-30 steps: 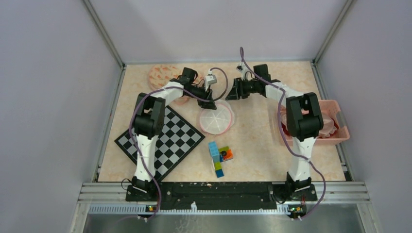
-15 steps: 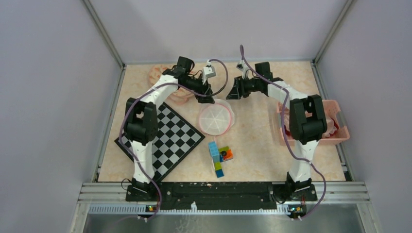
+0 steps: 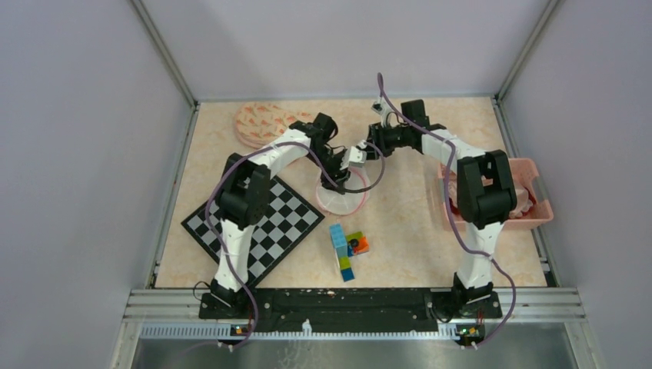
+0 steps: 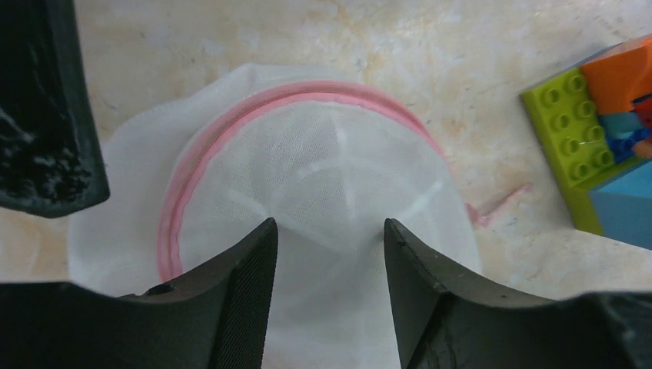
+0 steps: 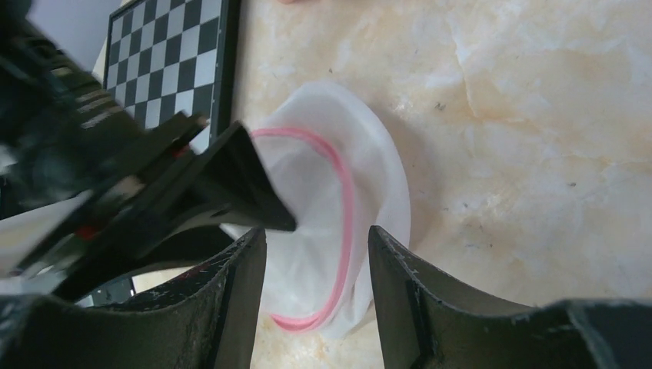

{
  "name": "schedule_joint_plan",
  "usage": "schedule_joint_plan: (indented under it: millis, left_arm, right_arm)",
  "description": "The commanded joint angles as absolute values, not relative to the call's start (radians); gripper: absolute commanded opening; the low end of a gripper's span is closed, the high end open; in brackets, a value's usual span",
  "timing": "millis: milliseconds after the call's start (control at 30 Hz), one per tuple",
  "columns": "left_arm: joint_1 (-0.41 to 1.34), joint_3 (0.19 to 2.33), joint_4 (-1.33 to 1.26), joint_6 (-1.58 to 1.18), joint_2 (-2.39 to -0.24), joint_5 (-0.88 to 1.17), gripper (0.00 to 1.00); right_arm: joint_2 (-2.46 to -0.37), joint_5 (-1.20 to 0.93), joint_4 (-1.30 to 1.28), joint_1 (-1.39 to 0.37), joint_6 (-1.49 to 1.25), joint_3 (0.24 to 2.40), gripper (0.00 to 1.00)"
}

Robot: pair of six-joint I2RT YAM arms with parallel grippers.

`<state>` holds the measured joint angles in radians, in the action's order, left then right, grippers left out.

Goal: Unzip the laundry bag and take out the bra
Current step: Close the laundry bag at the center of the board.

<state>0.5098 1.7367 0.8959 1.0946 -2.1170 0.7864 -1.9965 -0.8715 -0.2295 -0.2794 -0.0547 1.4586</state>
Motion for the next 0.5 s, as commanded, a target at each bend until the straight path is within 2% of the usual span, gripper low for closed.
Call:
schedule_joint_plan:
  millis: [0,267,467]
  left_arm:
    - [0.494,1.779,0.865,1.057,-2.205,0.708,0.59]
    - [0.508,1.784,0.814,0.998,-2.245,0.633,0.66]
    - [0.504,1.851,0.875,0.910,-2.152,0.778,0.70]
  right_arm:
    - [-1.948,-0.868,-0.228,-0.281,-0.043,1.433,0.51]
    - [-1.906,-0.857,-0.270,-0.264,-0.005,1.406,0.51]
    - [-1.851,-0.832,-0.313,-0.262,0.080,1.416,0.50]
